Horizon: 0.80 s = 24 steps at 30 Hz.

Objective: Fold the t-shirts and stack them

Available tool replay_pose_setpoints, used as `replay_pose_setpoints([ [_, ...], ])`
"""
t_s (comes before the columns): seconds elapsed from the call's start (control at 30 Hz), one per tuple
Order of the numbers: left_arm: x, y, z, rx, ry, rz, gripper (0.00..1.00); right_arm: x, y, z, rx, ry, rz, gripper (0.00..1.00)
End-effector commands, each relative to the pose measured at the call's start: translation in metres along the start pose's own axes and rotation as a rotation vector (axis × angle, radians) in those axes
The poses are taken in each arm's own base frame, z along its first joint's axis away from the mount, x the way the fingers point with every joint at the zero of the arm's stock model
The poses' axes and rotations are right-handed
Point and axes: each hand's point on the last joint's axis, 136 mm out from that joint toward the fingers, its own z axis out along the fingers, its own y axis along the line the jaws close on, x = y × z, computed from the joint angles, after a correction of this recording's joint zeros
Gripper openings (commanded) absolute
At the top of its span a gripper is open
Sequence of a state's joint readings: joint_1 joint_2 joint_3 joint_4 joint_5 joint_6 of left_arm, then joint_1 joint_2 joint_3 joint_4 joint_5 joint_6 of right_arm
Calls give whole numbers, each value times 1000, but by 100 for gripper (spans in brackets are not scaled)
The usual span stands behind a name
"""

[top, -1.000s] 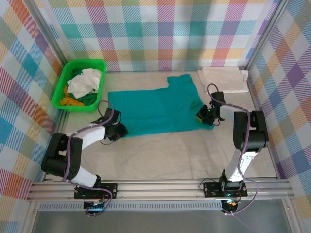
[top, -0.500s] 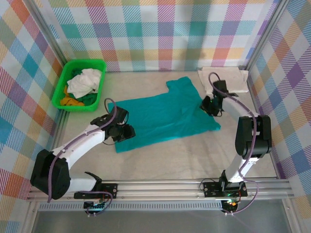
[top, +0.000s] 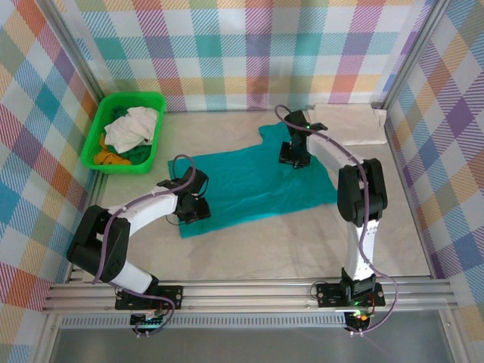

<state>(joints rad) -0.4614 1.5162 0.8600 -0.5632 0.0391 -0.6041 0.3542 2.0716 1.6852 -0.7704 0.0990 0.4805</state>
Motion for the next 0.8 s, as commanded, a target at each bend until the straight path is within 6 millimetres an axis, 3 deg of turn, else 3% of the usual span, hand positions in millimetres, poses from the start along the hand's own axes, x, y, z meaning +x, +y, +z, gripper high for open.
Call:
replay_pose_setpoints([
  [0.0, -2, 8, 7, -30, -9, 15, 36, 8, -5, 2, 86, 40, -50, 41],
  [0.3, 3, 13, 18, -50, 15, 12, 36, 16, 0, 28, 115, 73, -71, 37],
  [0.5, 4, 14, 21, -51, 19, 10, 36, 18, 2, 36, 118, 84, -76, 25],
  [0.57, 4, 14, 22, -51, 17, 11, 36, 19, 1, 38, 123, 94, -76, 17],
  [0.77, 5, 16, 22, -58, 13, 9, 36, 13, 4, 28, 114, 62, -79, 3],
])
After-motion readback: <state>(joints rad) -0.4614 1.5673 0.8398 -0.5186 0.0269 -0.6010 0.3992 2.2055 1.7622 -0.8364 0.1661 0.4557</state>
